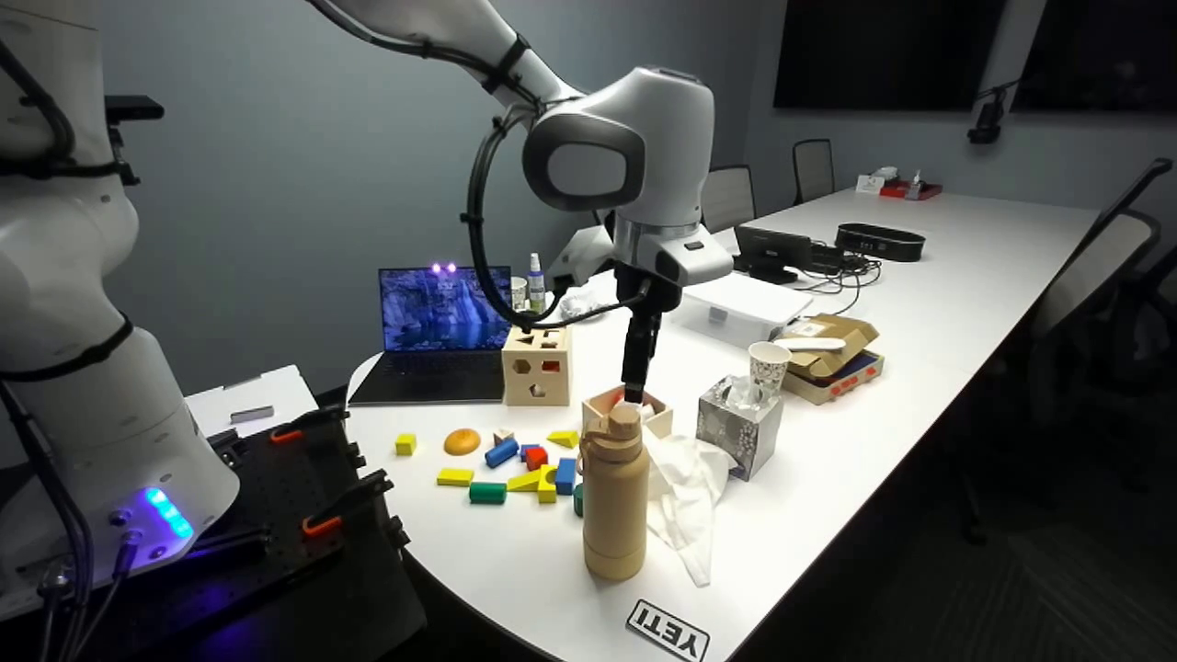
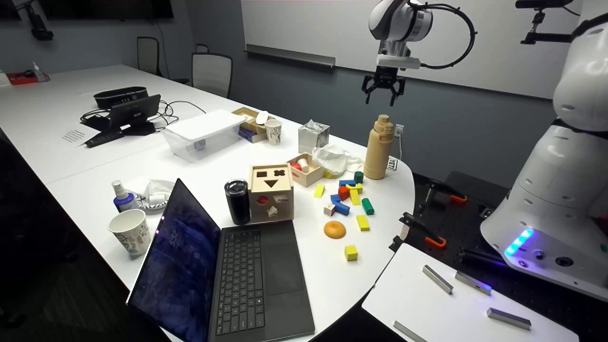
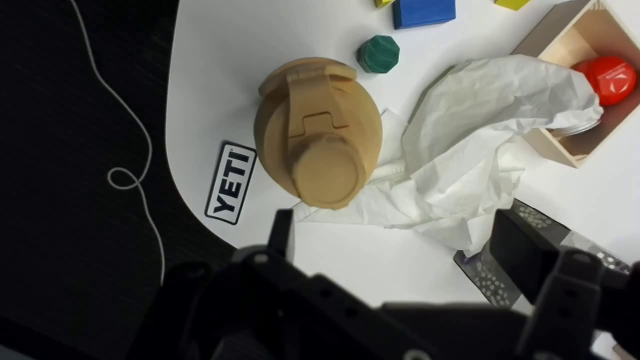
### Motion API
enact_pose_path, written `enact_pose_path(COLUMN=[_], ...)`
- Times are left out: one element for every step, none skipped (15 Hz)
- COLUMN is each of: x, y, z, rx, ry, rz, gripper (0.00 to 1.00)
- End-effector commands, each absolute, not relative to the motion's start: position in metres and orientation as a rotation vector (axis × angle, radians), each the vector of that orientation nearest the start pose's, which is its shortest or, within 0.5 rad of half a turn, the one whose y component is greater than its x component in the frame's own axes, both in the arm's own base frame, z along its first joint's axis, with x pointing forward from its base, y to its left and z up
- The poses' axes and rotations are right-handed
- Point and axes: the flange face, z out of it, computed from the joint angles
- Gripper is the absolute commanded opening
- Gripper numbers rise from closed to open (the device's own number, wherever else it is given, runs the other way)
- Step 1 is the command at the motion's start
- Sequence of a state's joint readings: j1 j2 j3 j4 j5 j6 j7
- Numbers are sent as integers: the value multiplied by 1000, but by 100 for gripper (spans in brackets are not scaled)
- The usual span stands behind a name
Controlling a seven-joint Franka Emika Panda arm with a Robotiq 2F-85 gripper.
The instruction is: Turn the lid on the beige bottle.
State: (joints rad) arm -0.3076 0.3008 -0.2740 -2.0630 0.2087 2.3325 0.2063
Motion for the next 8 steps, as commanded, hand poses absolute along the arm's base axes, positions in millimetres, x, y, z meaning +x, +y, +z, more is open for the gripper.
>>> enact_pose_path(x=[488, 487, 487, 487, 487, 487, 486, 485], y=[-323, -325, -326, -326, -325, -325, -325, -325], z=[279, 274, 269, 265, 261, 258, 256, 254], rx=[-2673, -2660, -2649, -2639, -2632, -2627, -2624, -2621], ry=[1454, 1464, 1474, 1477, 1480, 1484, 1489, 1494], rz=[34, 43, 55, 68, 77, 86, 96, 103], gripper=[100, 100, 100, 100, 100, 100, 100, 97])
